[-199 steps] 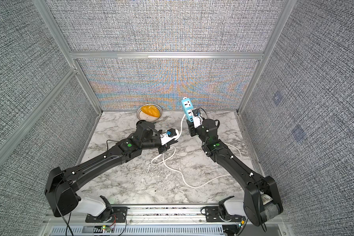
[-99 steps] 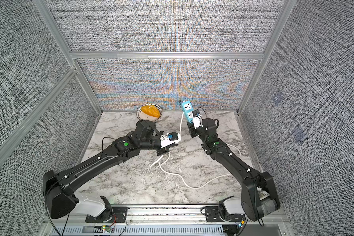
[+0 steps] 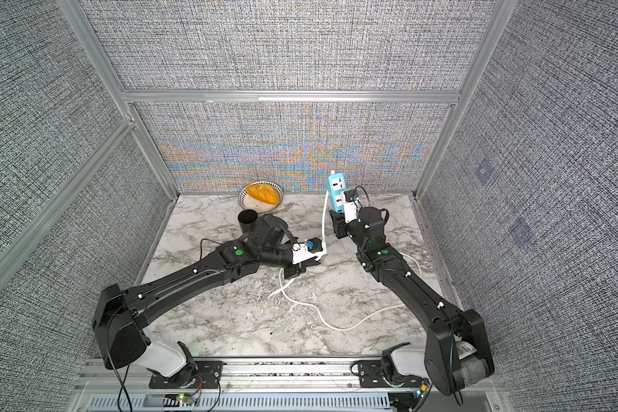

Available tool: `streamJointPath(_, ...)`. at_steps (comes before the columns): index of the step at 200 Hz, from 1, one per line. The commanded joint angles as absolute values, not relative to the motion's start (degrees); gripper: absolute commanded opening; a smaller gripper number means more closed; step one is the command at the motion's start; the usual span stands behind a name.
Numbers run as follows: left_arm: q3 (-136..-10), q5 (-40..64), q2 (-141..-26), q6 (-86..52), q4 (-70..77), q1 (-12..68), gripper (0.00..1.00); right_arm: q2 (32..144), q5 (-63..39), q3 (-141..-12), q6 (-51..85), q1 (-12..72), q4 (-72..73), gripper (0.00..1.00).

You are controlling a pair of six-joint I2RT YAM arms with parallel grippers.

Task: Wrap the cord around the power strip
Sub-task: Wrap the power cord around the power strip.

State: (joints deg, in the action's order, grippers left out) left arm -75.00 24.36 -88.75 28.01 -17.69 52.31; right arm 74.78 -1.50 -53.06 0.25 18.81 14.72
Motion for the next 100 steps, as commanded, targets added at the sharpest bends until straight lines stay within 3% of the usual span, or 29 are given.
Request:
streamJointPath(1, -76.9, 27.1, -90.2, 29.1, -22.8, 52.6, 0.0, 73.4, 1.7, -53.3, 1.2, 18.6, 16.6, 0.0)
streamJointPath(100, -87.6, 24.2, -91.8, 35.8, -36.4, 52.7, 0.01, 76.0, 3.9, -56.7, -10.6, 19.6, 1.5, 0.0)
